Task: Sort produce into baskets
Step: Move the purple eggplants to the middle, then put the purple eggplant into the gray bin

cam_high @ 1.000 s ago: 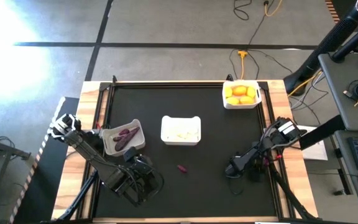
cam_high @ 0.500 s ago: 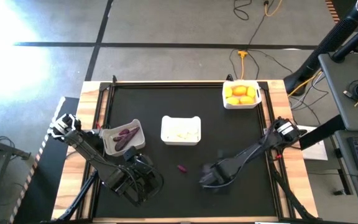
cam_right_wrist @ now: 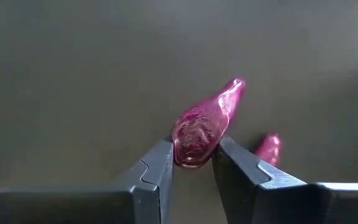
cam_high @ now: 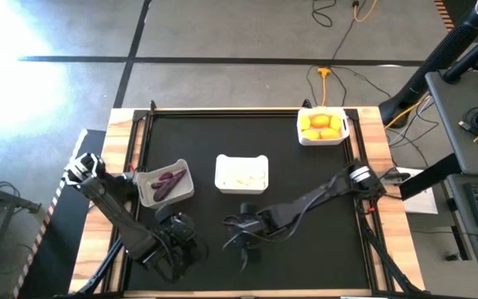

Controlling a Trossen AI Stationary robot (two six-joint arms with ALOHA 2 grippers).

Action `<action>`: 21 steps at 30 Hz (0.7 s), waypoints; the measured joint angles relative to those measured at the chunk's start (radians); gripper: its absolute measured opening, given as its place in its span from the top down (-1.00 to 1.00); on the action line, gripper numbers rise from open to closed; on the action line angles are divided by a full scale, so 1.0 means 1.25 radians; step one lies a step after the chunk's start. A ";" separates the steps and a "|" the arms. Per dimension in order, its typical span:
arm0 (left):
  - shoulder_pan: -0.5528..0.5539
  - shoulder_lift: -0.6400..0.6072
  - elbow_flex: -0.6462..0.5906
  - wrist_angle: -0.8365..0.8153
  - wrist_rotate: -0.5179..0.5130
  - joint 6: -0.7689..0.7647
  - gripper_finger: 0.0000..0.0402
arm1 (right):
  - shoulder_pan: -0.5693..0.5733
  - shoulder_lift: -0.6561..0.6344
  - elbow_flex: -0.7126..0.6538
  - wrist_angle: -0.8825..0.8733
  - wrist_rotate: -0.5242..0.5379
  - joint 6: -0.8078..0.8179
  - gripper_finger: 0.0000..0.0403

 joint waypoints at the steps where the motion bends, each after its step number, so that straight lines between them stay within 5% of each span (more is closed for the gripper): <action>1: -0.004 0.006 -0.004 0.002 0.000 -0.027 -0.18 | -0.002 0.020 0.009 -0.001 -0.007 0.004 0.54; 6: -0.003 0.022 -0.056 0.127 0.026 -0.082 -0.18 | 0.004 0.104 0.097 -0.086 -0.012 0.019 0.42; 14: 0.032 0.023 -0.212 0.601 0.064 0.175 -0.18 | 0.026 0.150 0.269 -0.286 0.002 0.034 0.03; 21: 0.094 0.025 -0.315 0.879 0.064 0.446 -0.18 | 0.090 0.139 0.381 -0.486 0.132 0.117 -0.16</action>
